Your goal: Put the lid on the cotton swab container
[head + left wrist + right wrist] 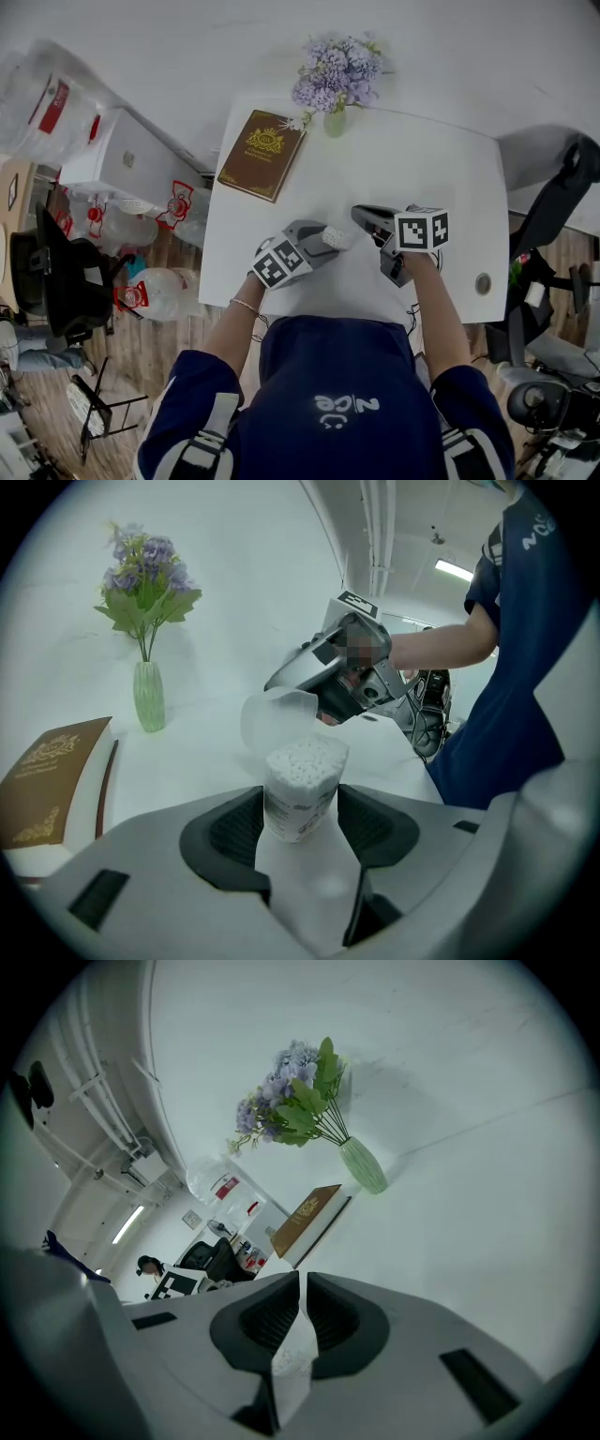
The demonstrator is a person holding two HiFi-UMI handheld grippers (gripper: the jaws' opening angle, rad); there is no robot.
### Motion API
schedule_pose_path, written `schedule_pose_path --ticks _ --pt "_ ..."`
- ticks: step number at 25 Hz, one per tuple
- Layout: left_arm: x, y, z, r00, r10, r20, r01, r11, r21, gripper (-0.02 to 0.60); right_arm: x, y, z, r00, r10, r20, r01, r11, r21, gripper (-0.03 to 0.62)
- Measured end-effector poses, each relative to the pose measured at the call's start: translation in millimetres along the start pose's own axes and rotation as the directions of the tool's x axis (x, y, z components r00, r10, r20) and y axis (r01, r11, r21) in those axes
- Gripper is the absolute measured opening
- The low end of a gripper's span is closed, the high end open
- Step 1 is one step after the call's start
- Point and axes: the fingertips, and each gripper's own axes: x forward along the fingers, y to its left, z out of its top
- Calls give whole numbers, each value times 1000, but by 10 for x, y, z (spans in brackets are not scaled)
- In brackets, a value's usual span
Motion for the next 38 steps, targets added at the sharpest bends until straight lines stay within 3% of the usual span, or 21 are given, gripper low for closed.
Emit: schedule_pose_path --ticks 21,31,38 --pt "10 8 -89 1000 17 4 -17 999 -47 264 -4 339 -346 999 -32 5 33 984 -174 57" --pt "11 3 -90 1000 22 2 -21 999 -43 264 8 472 -485 991 -126 41 133 924 -359 57" --pt "8 -7 -102 1000 23 3 -23 999 -41 264 52 524 -559 970 -235 65 236 837 -493 57"
